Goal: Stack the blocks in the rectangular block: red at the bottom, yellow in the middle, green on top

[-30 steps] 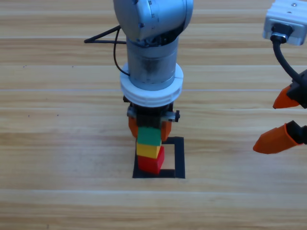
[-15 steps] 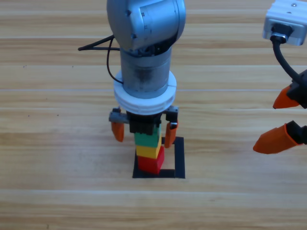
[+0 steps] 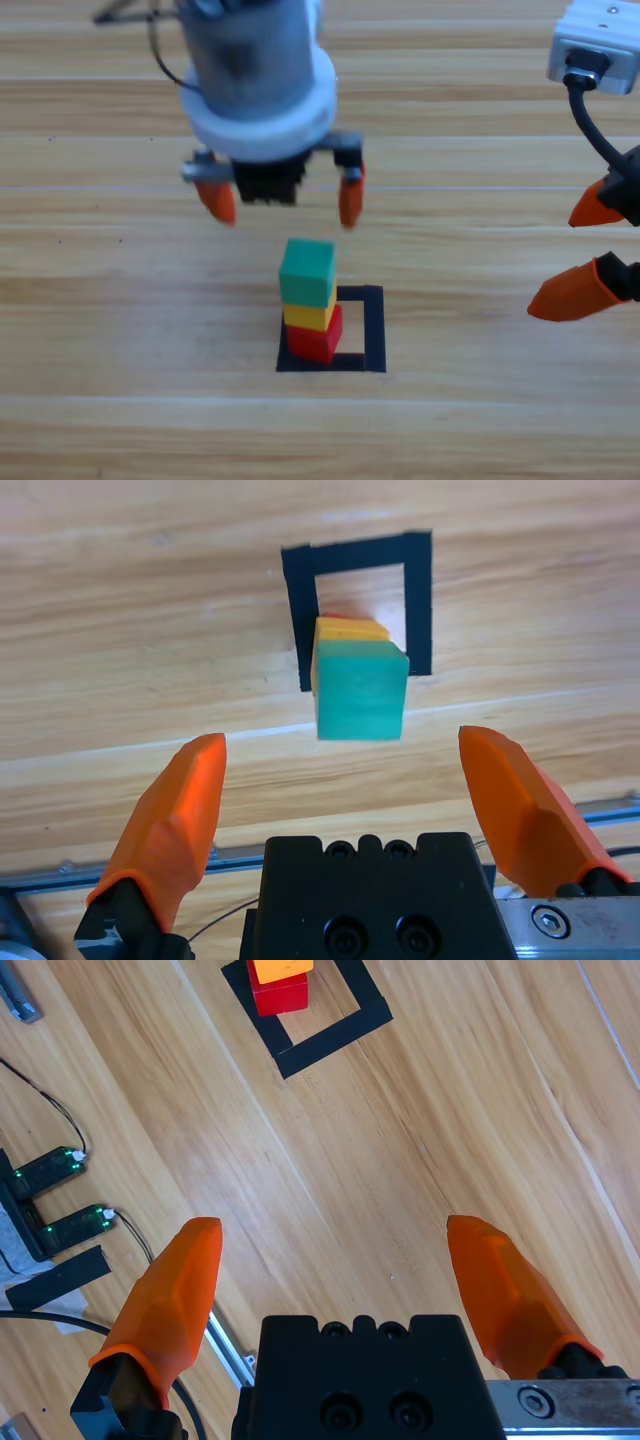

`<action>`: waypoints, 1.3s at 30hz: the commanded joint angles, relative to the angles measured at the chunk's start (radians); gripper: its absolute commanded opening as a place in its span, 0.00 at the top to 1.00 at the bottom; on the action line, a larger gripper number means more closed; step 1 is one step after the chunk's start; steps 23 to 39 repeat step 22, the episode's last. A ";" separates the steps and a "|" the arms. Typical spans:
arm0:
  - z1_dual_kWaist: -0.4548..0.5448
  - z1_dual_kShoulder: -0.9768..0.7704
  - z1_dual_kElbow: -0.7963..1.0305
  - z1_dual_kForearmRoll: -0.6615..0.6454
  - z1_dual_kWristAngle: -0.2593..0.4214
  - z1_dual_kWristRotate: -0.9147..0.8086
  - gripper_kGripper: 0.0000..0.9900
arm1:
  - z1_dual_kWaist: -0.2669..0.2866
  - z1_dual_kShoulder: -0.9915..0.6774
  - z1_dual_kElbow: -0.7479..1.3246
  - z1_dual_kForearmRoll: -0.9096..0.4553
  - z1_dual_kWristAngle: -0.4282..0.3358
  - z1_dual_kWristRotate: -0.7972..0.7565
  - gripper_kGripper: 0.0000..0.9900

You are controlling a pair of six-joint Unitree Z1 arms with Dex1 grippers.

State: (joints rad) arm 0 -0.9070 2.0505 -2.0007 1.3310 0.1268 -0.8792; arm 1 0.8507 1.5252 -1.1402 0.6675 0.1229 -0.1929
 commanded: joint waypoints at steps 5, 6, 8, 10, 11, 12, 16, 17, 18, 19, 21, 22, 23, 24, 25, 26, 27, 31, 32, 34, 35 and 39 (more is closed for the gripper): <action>-0.105 -0.477 0.461 -0.322 0.132 0.043 0.00 | -0.022 0.050 0.030 -0.011 0.011 -0.008 0.00; -0.105 -0.535 0.539 -0.378 0.132 0.077 0.00 | -0.022 0.050 0.030 -0.011 0.011 -0.008 0.00; -0.105 -0.682 0.721 -0.520 0.132 0.161 0.00 | -0.022 0.050 0.030 -0.011 0.014 -0.008 0.00; -0.105 -0.806 0.861 -0.604 0.128 0.224 0.00 | -0.022 0.050 0.030 -0.011 0.026 -0.010 0.00; -0.105 -0.857 0.919 -0.636 0.128 0.264 0.00 | -0.022 0.050 0.030 -0.011 0.035 -0.013 0.00; -0.105 -0.880 0.939 -0.641 0.129 0.287 0.00 | -0.022 0.050 0.030 -0.011 0.044 -0.017 0.00; -0.105 -0.903 0.965 -0.656 0.129 0.362 0.00 | -0.022 0.049 0.031 -0.008 0.089 -0.031 0.00; -0.105 -0.898 0.967 -0.658 0.129 0.365 0.00 | -0.022 0.050 0.031 -0.008 0.089 -0.031 0.00; -0.105 -0.897 0.967 -0.658 0.128 0.368 0.00 | -0.022 0.050 0.031 -0.008 0.089 -0.031 0.00; -0.105 -0.895 0.970 -0.658 0.128 0.367 0.00 | -0.022 0.052 0.031 -0.008 0.089 -0.033 0.00; -0.105 -0.895 0.979 -0.665 0.128 0.367 0.00 | -0.022 0.055 0.031 -0.008 0.089 -0.033 0.00; -0.105 -0.897 0.982 -0.665 0.129 0.367 0.00 | -0.022 0.056 0.031 -0.008 0.089 -0.033 0.00; -0.105 -0.897 0.982 -0.665 0.129 0.367 0.00 | -0.022 0.056 0.031 -0.008 0.089 -0.033 0.00; -0.105 -0.897 0.982 -0.665 0.129 0.367 0.00 | -0.022 0.056 0.031 -0.008 0.089 -0.033 0.00; -0.105 -0.897 0.982 -0.665 0.129 0.367 0.00 | -0.022 0.056 0.031 -0.008 0.089 -0.033 0.00; -0.105 -0.897 0.982 -0.665 0.129 0.367 0.00 | -0.022 0.056 0.031 -0.008 0.089 -0.033 0.00; -0.105 -0.897 0.982 -0.665 0.129 0.367 0.00 | -0.022 0.056 0.031 -0.008 0.089 -0.033 0.00; -0.105 -0.897 0.982 -0.665 0.129 0.367 0.00 | -0.022 0.056 0.031 -0.008 0.089 -0.033 0.00; -0.105 -0.897 0.982 -0.665 0.129 0.367 0.00 | -0.022 0.056 0.031 -0.008 0.089 -0.033 0.00; -0.105 -0.897 0.982 -0.665 0.129 0.367 0.00 | -0.022 0.056 0.031 -0.008 0.089 -0.033 0.00; -0.105 -0.897 0.982 -0.665 0.129 0.367 0.00 | -0.022 0.056 0.031 -0.008 0.089 -0.033 0.00; -0.105 -0.897 0.982 -0.665 0.129 0.367 0.00 | -0.022 0.056 0.031 -0.008 0.089 -0.033 0.00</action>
